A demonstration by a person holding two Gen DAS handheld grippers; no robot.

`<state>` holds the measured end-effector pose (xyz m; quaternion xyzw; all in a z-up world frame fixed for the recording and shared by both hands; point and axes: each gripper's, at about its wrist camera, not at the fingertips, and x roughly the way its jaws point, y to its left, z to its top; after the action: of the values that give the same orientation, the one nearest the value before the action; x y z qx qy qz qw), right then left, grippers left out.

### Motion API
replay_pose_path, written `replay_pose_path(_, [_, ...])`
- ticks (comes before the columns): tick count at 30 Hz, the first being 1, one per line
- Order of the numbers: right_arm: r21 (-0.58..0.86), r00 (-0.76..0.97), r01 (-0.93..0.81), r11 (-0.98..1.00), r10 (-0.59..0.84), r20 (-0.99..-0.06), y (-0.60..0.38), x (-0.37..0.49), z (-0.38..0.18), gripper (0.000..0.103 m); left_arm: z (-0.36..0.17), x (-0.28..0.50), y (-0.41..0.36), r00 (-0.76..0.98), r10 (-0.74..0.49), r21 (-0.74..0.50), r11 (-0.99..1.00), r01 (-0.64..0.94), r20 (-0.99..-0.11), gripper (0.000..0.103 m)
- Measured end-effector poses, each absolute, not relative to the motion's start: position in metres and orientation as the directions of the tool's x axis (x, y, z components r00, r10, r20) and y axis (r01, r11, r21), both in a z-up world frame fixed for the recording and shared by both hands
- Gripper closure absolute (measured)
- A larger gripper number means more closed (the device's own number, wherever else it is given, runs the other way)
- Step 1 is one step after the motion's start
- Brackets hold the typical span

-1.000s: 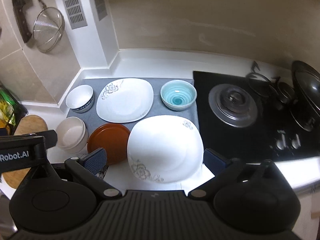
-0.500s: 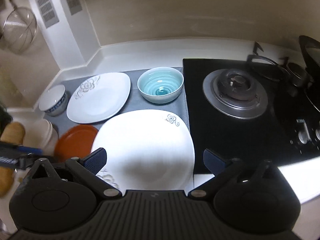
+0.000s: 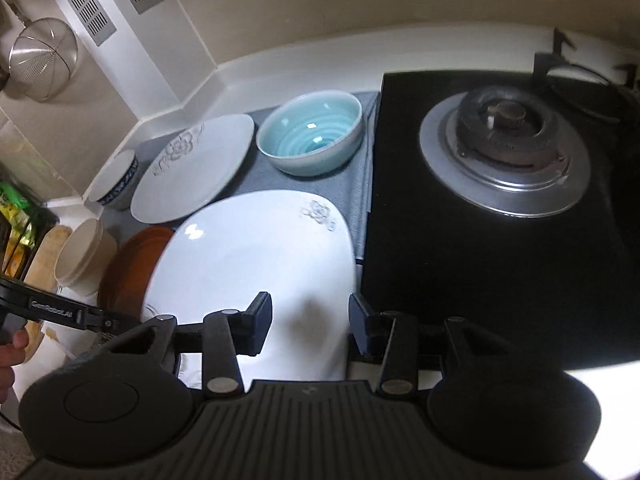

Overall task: Organize plates and bowls
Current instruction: 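Move both grippers to the rim of the large white floral plate and grasp, then lift the large white plate with both grippers toward the square white plate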

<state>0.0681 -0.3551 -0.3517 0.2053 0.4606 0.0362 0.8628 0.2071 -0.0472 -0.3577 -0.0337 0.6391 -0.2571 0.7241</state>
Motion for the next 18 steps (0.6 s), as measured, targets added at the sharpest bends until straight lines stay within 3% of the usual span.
replay_pose_path(5, [0.452,0.55,0.126,0.883,0.317,-0.772,-0.371,0.075,-0.374,0.056,-0.375,0.209,-0.046,0.014,-0.44,-0.431,0.884,0.183,-0.898,0.084])
replay_pose_path(8, [0.472,0.546,0.089,0.877,0.354,-0.76,-0.371,0.079,-0.38,0.063,-0.383,0.213,-0.053,0.006,-0.456,-0.448,0.877,0.176,-0.89,0.082])
replay_pose_path(11, [0.5,0.531,0.111,0.859,0.374,-0.76,-0.375,0.085,-0.39,0.078,-0.39,0.223,-0.053,-0.016,-0.497,-0.496,0.863,0.096,-0.868,0.074])
replay_pose_path(13, [0.521,0.532,0.149,0.841,0.376,-0.759,-0.381,0.086,-0.396,0.096,-0.392,0.228,-0.051,0.001,-0.515,-0.514,0.855,0.064,-0.857,0.074])
replay_pose_path(18, [0.558,0.519,0.133,0.819,0.422,-0.743,-0.39,0.081,-0.395,0.096,-0.387,0.23,-0.05,0.025,-0.51,-0.508,0.86,0.048,-0.86,0.075])
